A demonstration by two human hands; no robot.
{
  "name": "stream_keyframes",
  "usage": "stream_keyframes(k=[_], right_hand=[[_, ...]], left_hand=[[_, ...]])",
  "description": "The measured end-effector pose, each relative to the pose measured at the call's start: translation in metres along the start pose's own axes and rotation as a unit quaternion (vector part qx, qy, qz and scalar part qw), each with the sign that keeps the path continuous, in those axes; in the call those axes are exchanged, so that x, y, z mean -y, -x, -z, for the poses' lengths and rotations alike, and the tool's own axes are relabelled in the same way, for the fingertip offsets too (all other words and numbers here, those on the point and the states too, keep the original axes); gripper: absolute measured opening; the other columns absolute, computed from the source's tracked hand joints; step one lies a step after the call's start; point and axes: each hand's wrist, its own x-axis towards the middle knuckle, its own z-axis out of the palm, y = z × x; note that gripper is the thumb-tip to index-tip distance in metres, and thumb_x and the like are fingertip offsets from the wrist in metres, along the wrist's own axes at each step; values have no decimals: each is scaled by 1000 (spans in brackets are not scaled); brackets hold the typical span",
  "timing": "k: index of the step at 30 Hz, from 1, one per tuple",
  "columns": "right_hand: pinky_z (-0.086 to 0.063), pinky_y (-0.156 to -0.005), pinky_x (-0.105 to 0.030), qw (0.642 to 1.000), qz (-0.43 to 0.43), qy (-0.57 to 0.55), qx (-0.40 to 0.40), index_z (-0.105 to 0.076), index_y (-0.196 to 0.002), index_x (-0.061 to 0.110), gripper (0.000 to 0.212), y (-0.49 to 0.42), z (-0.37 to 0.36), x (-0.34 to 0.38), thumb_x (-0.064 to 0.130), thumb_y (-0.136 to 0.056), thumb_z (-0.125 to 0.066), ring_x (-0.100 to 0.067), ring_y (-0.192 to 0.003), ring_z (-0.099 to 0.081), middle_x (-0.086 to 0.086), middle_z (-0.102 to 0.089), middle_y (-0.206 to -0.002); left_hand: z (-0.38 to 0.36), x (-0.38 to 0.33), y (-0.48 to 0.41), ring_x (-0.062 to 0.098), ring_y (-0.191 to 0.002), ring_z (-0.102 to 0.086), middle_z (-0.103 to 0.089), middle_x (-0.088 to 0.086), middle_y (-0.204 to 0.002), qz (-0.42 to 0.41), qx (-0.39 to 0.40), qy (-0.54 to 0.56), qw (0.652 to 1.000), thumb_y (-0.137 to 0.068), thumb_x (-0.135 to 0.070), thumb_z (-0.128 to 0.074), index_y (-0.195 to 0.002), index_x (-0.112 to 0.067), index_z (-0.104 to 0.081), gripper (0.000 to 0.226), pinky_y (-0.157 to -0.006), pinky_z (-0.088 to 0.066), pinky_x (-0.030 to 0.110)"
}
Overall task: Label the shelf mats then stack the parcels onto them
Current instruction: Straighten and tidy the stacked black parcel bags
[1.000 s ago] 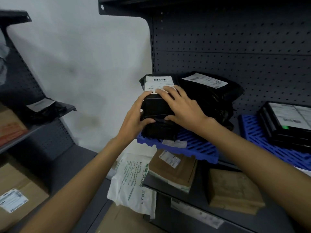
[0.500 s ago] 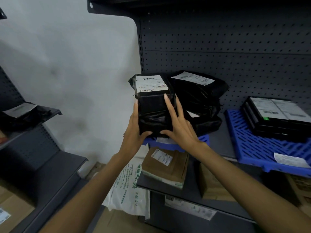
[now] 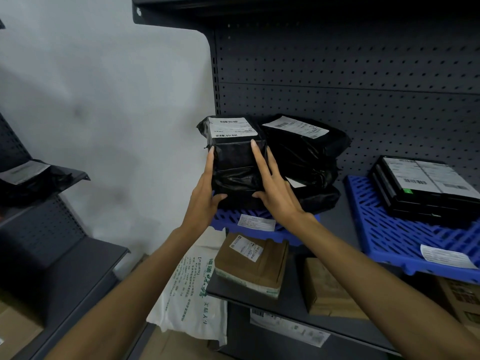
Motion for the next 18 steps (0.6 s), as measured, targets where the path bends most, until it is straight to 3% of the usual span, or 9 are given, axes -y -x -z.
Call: stream_keyframes(k=[4, 7, 9, 11, 13, 16, 18], right_hand=[[-56, -45, -31, 1000, -3, 27, 8, 16, -151, 48, 131, -6, -5, -1, -12, -76, -74, -17, -49, -57, -1, 6, -165], [-53, -42, -29, 999, -3, 49, 9, 17, -151, 46, 132, -9, -6, 0, -9, -76, -76, -15, -46, -54, -2, 8, -165], [-48, -39, -25, 997, -6, 79, -5, 16, -152, 44, 133, -11, -5, 3, -3, -74, -80, -14, -46, -51, -5, 12, -165], [-46, -38, -24, 993, -2, 112, -21, 14, -154, 41, 135, -13, -4, 7, 3, -69, -85, -15, -56, -56, -8, 16, -164], [-47, -40, -23, 990, 8, 138, -35, 9, -155, 39, 138, -17, -2, 10, 6, -63, -89, -22, -84, -65, -9, 18, -163], [-55, -49, -26, 988, 27, 147, -41, 7, -156, 38, 141, -27, 2, 14, 7, -59, -91, -33, -124, -52, -8, 19, -163], [-60, -61, -32, 990, 44, 135, -25, 8, -155, 40, 139, -33, 3, 13, 4, -62, -89, -35, -134, -42, -6, 18, -163]], left_hand=[[-6, 10, -10, 9, -139, -42, -29, -11, -160, 22, 7, -6, 1000, -92, -14, -63, -154, -41, 9, 99, -106, -41, 20], [-5, 17, -13, 3, -132, -46, -34, -13, -157, 29, 11, -5, 1000, -92, -30, -62, -154, -42, 9, 95, -98, -39, 5], [-3, 20, -13, -7, -128, -45, -35, -19, -154, 26, 2, -14, 1000, -91, -40, -61, -154, -43, 9, 94, -96, -41, 4], [-1, 21, -12, -12, -129, -41, -31, -20, -154, 17, -30, -38, 999, -91, -36, -63, -154, -42, 8, 96, -98, -43, 13], [2, 22, -10, -1, -134, -39, -21, -10, -159, -8, -64, -91, 994, -87, -20, -72, -154, -42, 6, 105, -96, -49, 29], [6, 21, -11, 21, -139, -37, 0, 0, -164, -54, -54, -179, 981, -78, -15, -81, -156, -40, -2, 114, -83, -58, 44], [10, 19, -16, 26, -142, -33, 6, 3, -164, -70, -33, -208, 975, -75, -17, -84, -156, -39, -7, 114, -82, -58, 46]])
